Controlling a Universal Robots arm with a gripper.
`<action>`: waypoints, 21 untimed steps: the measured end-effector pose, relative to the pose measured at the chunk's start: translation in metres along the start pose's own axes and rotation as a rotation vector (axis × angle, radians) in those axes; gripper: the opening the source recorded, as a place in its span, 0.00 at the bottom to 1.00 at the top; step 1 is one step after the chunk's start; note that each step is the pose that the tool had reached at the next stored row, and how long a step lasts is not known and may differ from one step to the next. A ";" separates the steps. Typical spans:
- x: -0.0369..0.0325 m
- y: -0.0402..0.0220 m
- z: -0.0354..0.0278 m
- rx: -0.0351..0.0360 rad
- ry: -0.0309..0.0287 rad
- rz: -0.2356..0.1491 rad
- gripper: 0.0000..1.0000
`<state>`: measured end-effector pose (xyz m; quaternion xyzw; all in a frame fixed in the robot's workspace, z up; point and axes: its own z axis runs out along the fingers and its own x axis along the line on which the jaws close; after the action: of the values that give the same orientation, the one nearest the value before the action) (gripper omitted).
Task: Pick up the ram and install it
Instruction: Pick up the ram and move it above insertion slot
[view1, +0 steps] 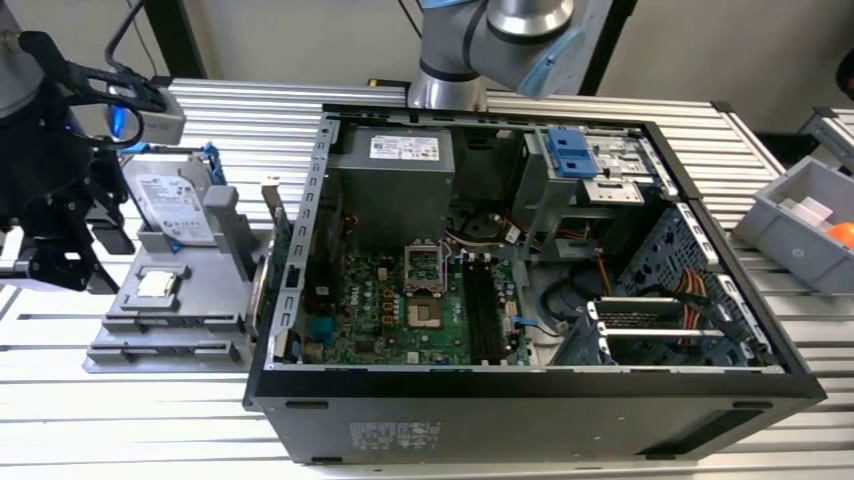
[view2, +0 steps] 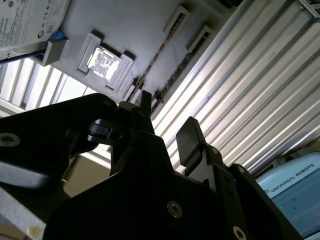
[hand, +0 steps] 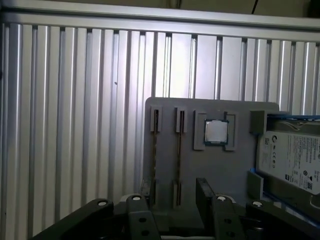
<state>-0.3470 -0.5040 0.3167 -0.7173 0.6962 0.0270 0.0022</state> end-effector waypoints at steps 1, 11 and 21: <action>0.0001 -0.0004 0.0010 0.0000 0.0000 0.000 1.00; 0.0018 -0.0031 0.0132 0.0000 -0.0001 0.000 1.00; 0.0049 -0.0037 0.0290 -0.0005 -0.0002 0.000 1.00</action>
<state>-0.3442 -0.5076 0.2874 -0.7173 0.6962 0.0273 0.0021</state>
